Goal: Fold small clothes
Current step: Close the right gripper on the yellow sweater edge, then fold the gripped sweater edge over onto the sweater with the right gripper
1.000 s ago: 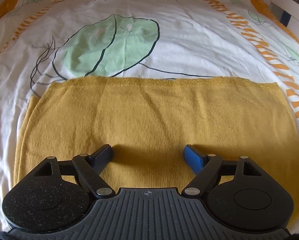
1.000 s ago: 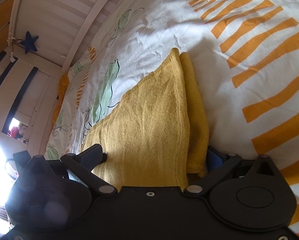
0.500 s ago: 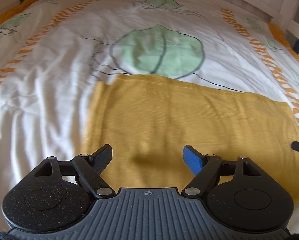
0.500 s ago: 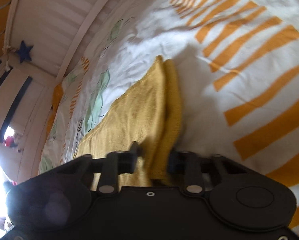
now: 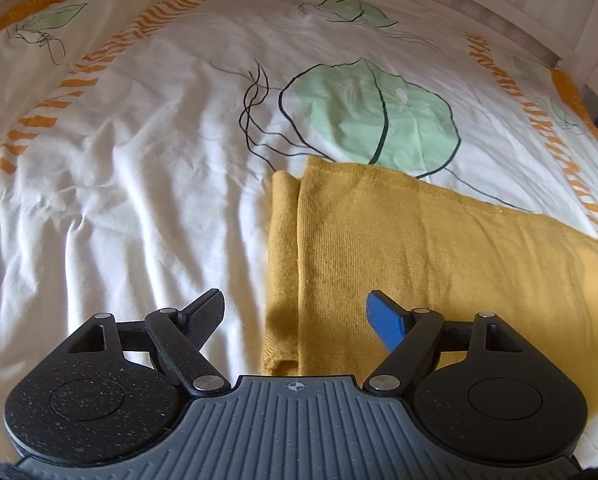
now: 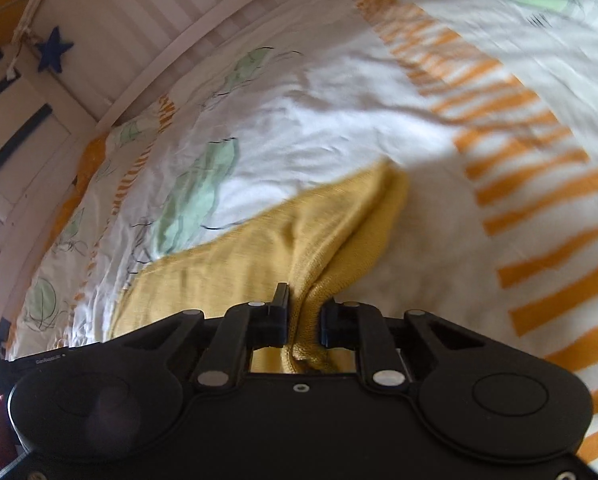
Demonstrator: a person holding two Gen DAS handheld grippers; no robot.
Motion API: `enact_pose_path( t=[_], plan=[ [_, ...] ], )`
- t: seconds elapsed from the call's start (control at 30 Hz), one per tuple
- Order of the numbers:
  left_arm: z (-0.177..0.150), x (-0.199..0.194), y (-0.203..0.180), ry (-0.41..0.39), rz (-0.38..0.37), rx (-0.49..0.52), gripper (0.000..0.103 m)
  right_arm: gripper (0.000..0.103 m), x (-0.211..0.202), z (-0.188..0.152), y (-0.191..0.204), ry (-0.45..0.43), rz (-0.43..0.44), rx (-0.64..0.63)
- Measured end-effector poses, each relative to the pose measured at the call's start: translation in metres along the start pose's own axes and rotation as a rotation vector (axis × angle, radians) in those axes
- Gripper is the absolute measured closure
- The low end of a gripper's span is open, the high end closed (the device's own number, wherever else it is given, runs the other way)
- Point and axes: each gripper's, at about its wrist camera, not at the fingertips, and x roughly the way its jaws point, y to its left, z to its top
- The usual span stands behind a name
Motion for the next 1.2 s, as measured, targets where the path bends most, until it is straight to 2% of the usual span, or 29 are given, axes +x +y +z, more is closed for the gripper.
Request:
enact_pose_path(
  t=[0.1,0.27,0.4,0.67,0.77,0.87,0.93,1.0,1.1,1.2],
  plan=[
    [0.003,-0.006,0.005,-0.016,-0.009,0.003,0.025,0.080,0.003,0.008,0.033,0.015,0.002,-0.045],
    [0.009,-0.020,0.017,-0.042,-0.049,-0.023,0.025,0.081,0.012,0.016,0.086,0.023,0.067,-0.086],
    [0.013,-0.026,0.030,-0.053,-0.053,-0.047,0.025,0.081,0.032,0.013,0.128,0.059,0.112,-0.129],
    [0.019,-0.027,0.065,-0.048,-0.056,-0.146,0.025,0.081,0.090,-0.022,0.201,0.161,0.187,-0.208],
    [0.019,-0.026,0.074,-0.043,-0.063,-0.180,0.025,0.081,0.107,-0.039,0.224,0.202,0.189,-0.259],
    [0.019,-0.024,0.080,-0.032,-0.076,-0.205,0.025,0.081,0.125,-0.056,0.243,0.226,0.140,-0.351],
    [0.018,-0.022,0.081,-0.027,-0.085,-0.207,0.025,0.077,0.137,-0.067,0.250,0.252,0.097,-0.405],
    [0.018,-0.021,0.081,-0.023,-0.087,-0.206,0.025,0.072,0.147,-0.075,0.250,0.275,0.092,-0.395],
    [0.018,-0.022,0.082,-0.024,-0.095,-0.207,0.025,0.059,0.147,-0.081,0.245,0.277,0.128,-0.364],
    [0.017,-0.021,0.083,-0.023,-0.093,-0.214,0.025,0.057,0.137,-0.081,0.248,0.247,0.177,-0.360]
  ],
)
